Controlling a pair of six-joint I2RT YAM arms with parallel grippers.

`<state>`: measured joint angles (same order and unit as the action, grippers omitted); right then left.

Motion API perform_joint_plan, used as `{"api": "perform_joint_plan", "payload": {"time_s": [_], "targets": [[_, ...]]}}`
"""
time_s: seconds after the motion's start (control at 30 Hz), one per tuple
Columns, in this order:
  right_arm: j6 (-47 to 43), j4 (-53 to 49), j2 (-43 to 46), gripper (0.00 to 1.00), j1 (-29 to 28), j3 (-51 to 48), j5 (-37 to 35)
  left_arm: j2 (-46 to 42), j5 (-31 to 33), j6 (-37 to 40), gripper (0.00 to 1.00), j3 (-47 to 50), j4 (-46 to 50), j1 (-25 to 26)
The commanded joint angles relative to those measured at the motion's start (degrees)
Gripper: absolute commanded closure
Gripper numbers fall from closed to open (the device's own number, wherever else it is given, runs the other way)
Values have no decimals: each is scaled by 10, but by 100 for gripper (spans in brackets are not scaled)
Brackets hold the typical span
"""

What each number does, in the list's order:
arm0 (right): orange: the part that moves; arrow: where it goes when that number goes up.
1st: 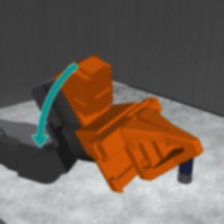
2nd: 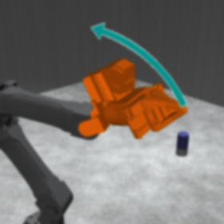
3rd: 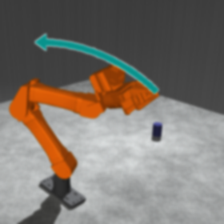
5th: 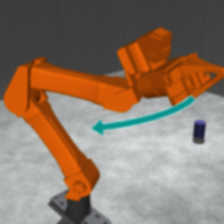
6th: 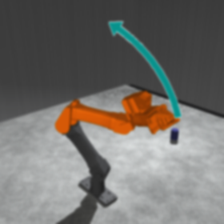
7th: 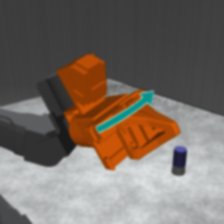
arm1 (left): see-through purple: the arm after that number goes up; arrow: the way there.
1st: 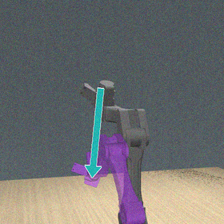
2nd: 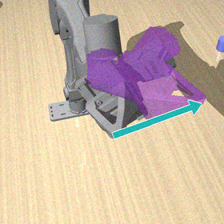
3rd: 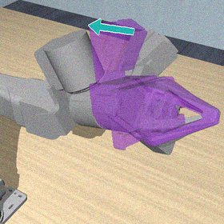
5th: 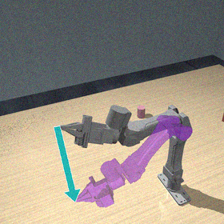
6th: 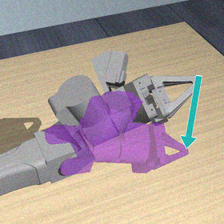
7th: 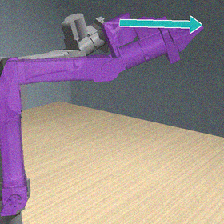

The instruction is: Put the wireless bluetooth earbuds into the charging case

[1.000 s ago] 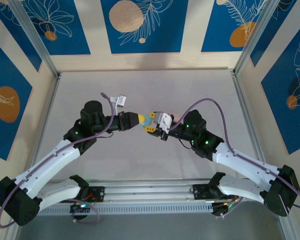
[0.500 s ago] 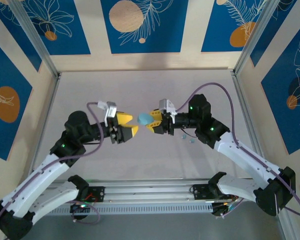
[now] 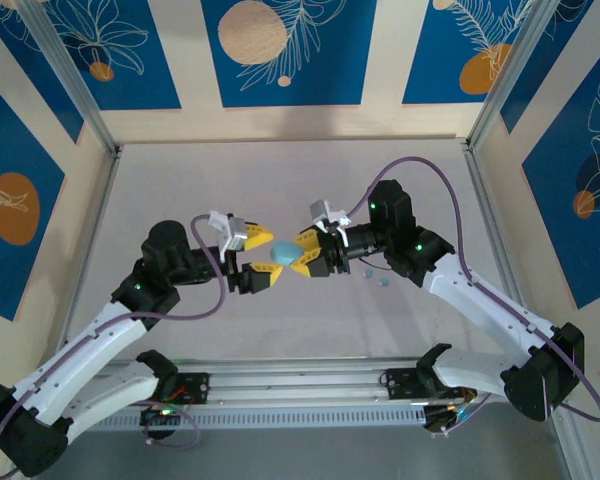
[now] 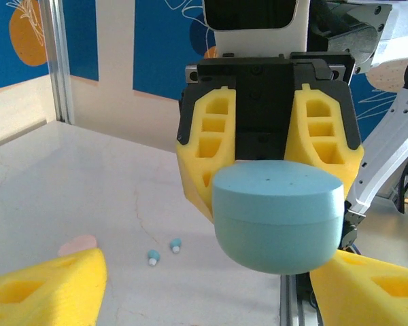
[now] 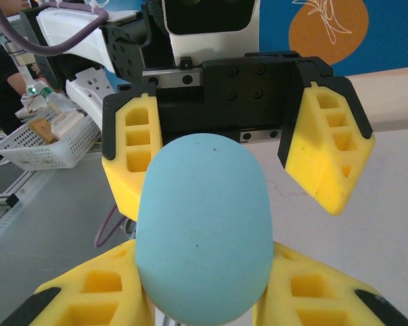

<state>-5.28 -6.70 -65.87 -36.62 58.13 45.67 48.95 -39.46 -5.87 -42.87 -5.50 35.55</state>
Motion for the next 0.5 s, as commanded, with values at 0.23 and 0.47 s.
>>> {"api": "perform_joint_plan", "payload": {"time_s": [0.23,0.47], "targets": [[-4,26,-1,76,-5,0,-33,14,-58,-47,26,-5,-82,4],[2,39,0,76,-6,1,-33,19,-53,-35,33,-15,-50,5]]}}
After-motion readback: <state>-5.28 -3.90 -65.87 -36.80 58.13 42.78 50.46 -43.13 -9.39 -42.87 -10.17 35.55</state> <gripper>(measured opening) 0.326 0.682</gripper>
